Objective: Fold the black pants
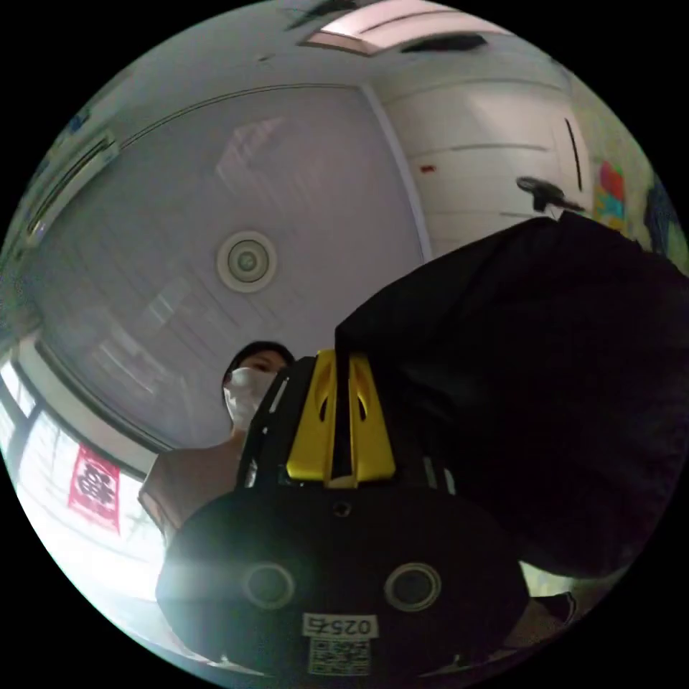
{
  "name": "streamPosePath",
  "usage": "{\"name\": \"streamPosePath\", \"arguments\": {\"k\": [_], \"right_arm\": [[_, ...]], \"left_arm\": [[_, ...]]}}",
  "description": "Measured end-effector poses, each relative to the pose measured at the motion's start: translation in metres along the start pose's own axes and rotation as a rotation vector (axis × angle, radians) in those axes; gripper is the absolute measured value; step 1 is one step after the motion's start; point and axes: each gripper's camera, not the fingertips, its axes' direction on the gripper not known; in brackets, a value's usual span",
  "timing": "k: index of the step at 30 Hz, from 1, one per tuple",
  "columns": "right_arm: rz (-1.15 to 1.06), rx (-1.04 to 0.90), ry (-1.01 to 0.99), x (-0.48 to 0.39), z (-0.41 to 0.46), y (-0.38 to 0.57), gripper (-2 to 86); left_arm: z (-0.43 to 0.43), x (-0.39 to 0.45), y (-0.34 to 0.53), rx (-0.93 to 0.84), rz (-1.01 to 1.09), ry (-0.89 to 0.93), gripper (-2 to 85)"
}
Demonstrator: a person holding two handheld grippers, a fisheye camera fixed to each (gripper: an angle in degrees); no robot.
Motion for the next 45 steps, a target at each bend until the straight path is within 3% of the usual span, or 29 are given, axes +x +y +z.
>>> {"name": "streamPosePath", "arguments": {"k": [3,6,11,15,18,21,23,25,28,32,34,38,42,45], "right_arm": [[-0.169,0.028,0.134,-0.09,0.04,0.024,0.2],[-0.333,0.101,0.443,-0.178,0.08,0.074,0.5],[-0.495,0.346,0.845,-0.299,0.133,0.193,1.3],[-0.748,0.495,0.87,-0.368,0.177,0.284,1.2],[-0.921,0.62,0.934,-0.407,0.201,0.345,-0.4],[-0.845,0.777,1.135,-0.421,0.192,0.371,-0.7],[-0.697,0.921,1.241,-0.42,0.151,0.388,-0.6],[-0.574,1.007,1.256,-0.415,0.108,0.406,-0.2],[-0.382,0.99,1.248,-0.407,0.056,0.438,1.0],[-0.164,0.948,1.408,-0.401,0.051,0.478,11.3],[-0.065,0.905,1.42,-0.395,0.053,0.482,15.4],[0.025,0.787,1.465,-0.377,0.071,0.459,16.4],[0.073,0.739,1.454,-0.354,0.076,0.423,14.7],[0.104,0.698,1.299,-0.333,0.077,0.399,14.6]], "left_arm": [[0.012,0.043,0.006,-0.119,0.113,0.009,-1.5],[0.035,0.07,0.016,-0.279,0.201,-0.021,-1.5],[0.109,0.07,0.038,-0.373,0.179,0.228,-1.6],[0.191,0.085,0.064,-0.478,0.212,0.424,-1.5],[0.268,0.077,0.1,-0.569,0.121,0.538,-1.5],[0.352,0.042,0.155,-0.683,-0.01,0.399,-1.4],[0.42,-0.013,0.211,-0.763,-0.048,0.18,-1.1],[0.467,-0.079,0.256,-0.81,-0.139,-0.019,-0.2],[0.508,-0.186,0.322,-0.862,-0.343,-0.344,2.6],[0.489,-0.222,0.354,-0.726,-0.402,-0.474,4.1],[0.479,-0.217,0.361,-0.761,-0.343,-0.588,4.9],[0.459,-0.229,0.395,-0.958,-0.281,-0.875,6.1],[0.432,-0.251,0.418,-0.989,-0.398,-0.954,7.4],[0.401,-0.266,0.431,-0.931,-0.537,-0.952,7.6]]}}
